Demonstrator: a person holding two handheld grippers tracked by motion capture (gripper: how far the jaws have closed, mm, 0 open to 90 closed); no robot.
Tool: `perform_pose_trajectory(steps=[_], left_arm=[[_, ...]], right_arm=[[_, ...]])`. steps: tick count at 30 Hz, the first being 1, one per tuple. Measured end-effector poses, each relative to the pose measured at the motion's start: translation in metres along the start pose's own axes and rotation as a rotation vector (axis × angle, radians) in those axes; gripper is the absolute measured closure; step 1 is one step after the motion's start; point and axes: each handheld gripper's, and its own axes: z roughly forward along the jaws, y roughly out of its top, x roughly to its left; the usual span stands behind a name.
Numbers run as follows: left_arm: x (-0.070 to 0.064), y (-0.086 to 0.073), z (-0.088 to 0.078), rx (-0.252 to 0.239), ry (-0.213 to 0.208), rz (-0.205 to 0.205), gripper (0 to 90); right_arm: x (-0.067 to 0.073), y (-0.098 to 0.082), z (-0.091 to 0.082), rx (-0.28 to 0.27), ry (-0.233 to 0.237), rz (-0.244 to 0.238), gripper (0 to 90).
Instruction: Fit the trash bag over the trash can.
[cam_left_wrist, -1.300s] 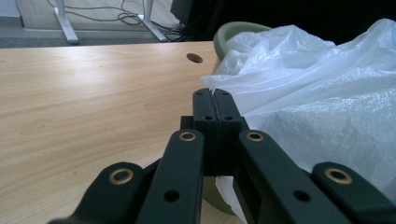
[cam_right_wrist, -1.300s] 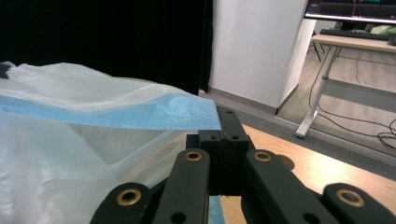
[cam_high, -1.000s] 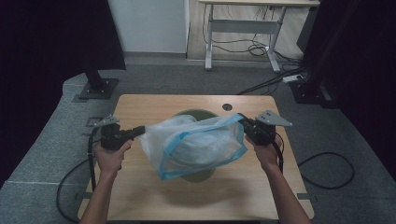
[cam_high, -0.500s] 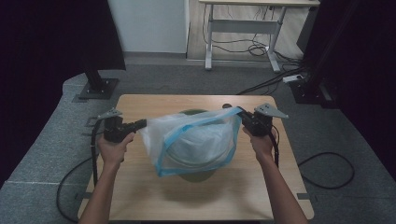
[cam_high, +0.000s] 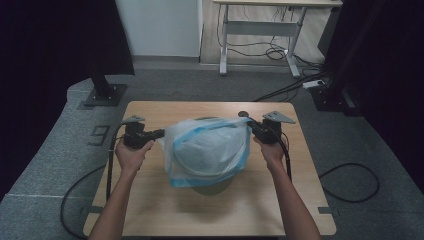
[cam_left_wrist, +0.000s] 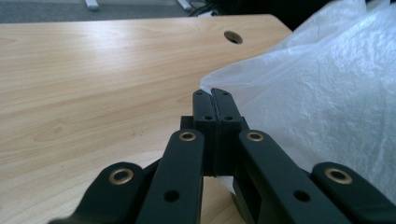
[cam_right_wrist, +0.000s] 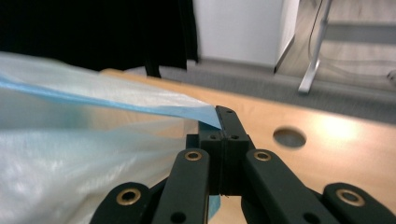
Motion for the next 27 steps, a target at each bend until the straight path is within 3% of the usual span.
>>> perform_pose_trajectory(steps=[7,17,27], left_arm=[[-0.005,-0.002,0.014,0.033,0.005,0.015,89.9],[-0.004,-0.006,0.035,0.102,0.006,0.011,89.9],[-0.008,-0.013,0.053,0.175,-0.008,0.027,89.9]], right_arm=[[0.001,-0.017,0.011,0.032,0.029,0.029,88.7],[0.008,-0.022,0.018,0.095,0.034,0.009,88.6],[0.01,-0.031,0.026,0.181,0.03,0.022,88.7]])
